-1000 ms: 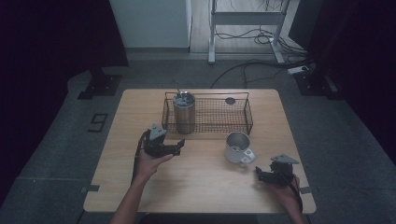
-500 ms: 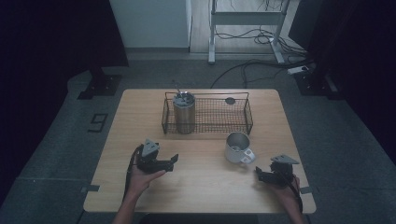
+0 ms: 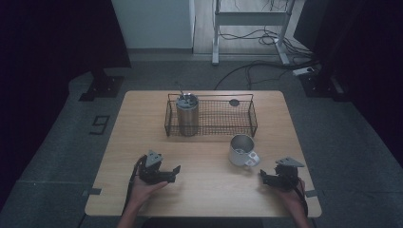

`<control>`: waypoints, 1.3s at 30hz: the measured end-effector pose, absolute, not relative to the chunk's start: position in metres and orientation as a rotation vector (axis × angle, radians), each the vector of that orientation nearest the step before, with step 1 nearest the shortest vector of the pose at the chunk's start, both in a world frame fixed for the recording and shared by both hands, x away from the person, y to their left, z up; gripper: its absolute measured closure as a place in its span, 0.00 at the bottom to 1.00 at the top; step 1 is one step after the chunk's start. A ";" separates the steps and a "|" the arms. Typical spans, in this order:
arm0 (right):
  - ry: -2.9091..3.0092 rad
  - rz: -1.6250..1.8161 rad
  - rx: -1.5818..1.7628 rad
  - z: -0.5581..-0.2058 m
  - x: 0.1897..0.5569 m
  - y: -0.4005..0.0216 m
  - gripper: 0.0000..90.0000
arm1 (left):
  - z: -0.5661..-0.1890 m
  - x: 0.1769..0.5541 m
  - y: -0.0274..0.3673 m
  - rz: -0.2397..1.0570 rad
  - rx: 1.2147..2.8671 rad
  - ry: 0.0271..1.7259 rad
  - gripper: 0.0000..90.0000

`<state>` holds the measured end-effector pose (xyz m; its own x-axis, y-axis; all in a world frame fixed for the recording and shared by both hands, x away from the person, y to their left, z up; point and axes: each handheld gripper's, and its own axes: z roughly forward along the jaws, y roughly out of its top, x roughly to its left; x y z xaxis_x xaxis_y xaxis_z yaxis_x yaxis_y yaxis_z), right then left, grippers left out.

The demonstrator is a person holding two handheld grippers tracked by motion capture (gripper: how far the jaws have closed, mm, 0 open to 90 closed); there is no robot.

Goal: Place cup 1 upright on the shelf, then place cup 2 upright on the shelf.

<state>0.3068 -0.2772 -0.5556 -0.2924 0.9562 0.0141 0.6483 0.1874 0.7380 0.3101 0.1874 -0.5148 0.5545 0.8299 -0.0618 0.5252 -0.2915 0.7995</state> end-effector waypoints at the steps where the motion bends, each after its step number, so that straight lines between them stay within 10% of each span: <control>1: 2.014 0.900 1.500 -0.556 0.307 -0.277 0.13 | -0.516 0.310 0.188 0.472 1.970 1.098 0.07; 39: 1.878 1.135 1.450 -0.513 0.281 -0.280 0.19 | -0.525 0.306 0.189 0.486 1.998 1.118 0.10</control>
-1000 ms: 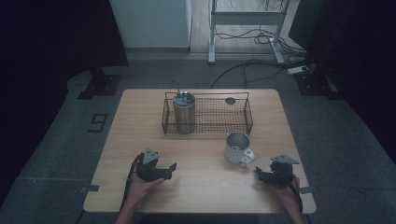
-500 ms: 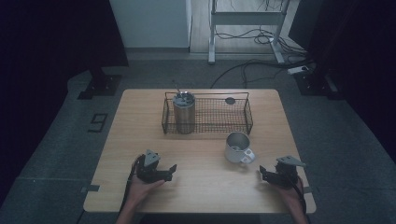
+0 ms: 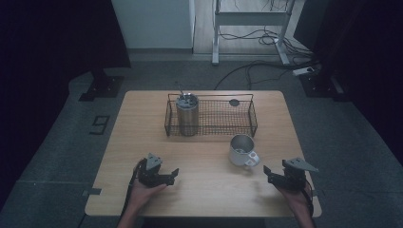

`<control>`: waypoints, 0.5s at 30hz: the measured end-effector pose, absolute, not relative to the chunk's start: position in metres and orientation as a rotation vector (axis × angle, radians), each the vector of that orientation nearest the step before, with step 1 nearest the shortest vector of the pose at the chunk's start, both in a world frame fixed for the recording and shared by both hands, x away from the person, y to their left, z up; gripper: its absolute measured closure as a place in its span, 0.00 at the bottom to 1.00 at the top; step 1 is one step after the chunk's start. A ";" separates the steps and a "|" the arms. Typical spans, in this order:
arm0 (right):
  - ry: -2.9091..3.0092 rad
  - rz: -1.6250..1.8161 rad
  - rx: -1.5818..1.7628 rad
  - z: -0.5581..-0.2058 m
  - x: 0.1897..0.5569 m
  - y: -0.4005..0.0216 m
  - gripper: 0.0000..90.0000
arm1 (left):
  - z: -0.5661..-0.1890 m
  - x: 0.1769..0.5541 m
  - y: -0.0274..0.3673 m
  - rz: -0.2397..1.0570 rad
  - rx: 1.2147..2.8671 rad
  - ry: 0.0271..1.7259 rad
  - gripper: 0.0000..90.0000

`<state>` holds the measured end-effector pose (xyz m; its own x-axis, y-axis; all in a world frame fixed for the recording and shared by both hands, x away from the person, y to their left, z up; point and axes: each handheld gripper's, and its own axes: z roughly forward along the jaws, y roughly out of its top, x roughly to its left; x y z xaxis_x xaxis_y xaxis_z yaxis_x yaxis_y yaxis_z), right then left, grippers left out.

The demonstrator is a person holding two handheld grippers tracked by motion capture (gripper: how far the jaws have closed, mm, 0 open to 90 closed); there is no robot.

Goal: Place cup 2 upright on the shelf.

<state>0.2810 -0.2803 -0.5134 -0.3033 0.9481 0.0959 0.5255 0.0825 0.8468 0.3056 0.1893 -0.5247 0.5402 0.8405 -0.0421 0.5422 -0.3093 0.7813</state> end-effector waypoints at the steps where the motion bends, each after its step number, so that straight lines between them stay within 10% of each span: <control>1: 1.873 1.145 1.442 -0.511 0.280 -0.279 0.19 | -0.525 0.305 0.189 0.485 2.001 1.116 0.10; 15: 1.890 1.252 1.331 -0.481 0.272 -0.256 0.19 | -0.524 0.302 0.192 0.478 1.998 1.119 0.11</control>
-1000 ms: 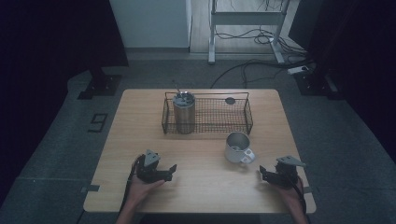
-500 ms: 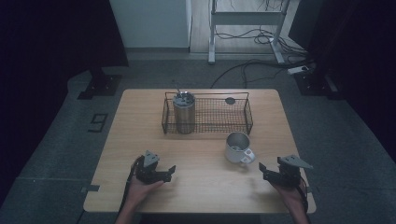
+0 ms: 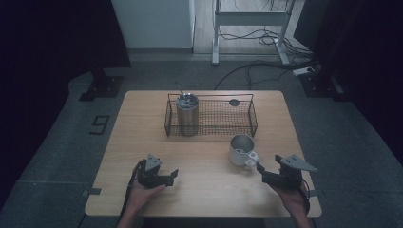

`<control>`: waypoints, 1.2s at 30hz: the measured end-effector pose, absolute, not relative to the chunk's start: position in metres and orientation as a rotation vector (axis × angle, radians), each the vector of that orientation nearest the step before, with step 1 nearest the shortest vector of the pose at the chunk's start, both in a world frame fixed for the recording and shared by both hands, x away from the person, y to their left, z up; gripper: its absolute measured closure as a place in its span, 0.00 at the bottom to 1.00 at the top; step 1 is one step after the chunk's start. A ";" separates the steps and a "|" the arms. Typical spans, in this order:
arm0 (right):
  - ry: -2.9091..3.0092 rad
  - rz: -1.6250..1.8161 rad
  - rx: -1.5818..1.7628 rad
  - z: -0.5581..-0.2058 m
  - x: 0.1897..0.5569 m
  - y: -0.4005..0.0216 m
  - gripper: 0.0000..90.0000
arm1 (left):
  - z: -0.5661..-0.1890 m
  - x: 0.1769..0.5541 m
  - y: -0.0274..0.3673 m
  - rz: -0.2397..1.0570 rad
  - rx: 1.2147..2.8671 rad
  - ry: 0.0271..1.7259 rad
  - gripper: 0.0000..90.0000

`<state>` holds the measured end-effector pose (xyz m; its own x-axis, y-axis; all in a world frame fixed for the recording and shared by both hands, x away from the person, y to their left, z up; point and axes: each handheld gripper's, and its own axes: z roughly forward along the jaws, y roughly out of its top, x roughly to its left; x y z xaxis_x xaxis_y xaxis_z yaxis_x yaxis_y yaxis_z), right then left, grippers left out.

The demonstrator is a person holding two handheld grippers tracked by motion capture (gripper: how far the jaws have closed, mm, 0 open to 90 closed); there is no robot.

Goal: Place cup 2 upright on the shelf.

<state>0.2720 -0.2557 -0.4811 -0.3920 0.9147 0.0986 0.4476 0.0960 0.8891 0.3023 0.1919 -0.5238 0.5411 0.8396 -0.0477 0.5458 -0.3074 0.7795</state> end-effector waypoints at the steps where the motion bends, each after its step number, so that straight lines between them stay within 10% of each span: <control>1: 1.894 1.258 1.323 -0.480 0.272 -0.254 0.19 | -0.524 0.302 0.192 0.477 1.999 1.120 0.11; 36: 2.044 1.190 1.266 -0.469 0.324 -0.202 0.10 | -0.529 0.295 0.201 0.450 1.988 1.155 0.12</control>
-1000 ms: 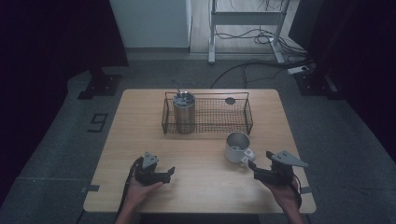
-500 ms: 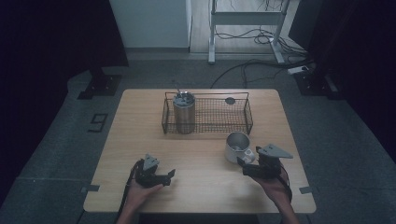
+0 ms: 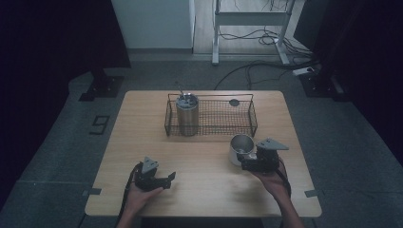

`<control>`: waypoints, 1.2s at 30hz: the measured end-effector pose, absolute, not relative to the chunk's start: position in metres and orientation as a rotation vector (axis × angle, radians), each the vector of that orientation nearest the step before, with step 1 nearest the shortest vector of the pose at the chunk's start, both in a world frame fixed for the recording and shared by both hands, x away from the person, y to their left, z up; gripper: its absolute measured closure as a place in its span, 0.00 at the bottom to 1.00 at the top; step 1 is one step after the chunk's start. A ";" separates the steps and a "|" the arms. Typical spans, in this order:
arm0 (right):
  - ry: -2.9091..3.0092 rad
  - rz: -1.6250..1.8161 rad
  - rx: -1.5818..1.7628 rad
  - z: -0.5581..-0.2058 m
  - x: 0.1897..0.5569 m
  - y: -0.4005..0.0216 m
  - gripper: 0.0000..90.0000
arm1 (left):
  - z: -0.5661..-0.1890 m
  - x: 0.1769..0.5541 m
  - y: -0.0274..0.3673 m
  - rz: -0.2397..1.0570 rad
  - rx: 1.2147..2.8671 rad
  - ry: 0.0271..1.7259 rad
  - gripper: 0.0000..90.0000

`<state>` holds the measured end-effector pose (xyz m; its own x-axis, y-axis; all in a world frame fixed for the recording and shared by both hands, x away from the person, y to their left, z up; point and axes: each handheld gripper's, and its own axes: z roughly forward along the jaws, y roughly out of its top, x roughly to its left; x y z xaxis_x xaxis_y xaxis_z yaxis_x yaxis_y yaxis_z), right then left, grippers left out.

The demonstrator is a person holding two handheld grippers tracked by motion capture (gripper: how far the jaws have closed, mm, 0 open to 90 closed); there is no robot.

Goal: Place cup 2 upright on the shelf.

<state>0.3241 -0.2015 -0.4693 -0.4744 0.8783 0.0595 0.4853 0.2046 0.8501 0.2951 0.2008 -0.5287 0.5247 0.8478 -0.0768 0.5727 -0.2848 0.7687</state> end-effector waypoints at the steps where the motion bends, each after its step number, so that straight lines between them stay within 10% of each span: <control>1: 2.044 1.190 1.270 -0.470 0.326 -0.201 0.10 | -0.529 0.295 0.201 0.448 1.988 1.155 0.12; 36: 2.165 0.995 1.319 -0.496 0.369 -0.179 0.07 | -0.530 0.295 0.206 0.443 1.991 1.193 0.14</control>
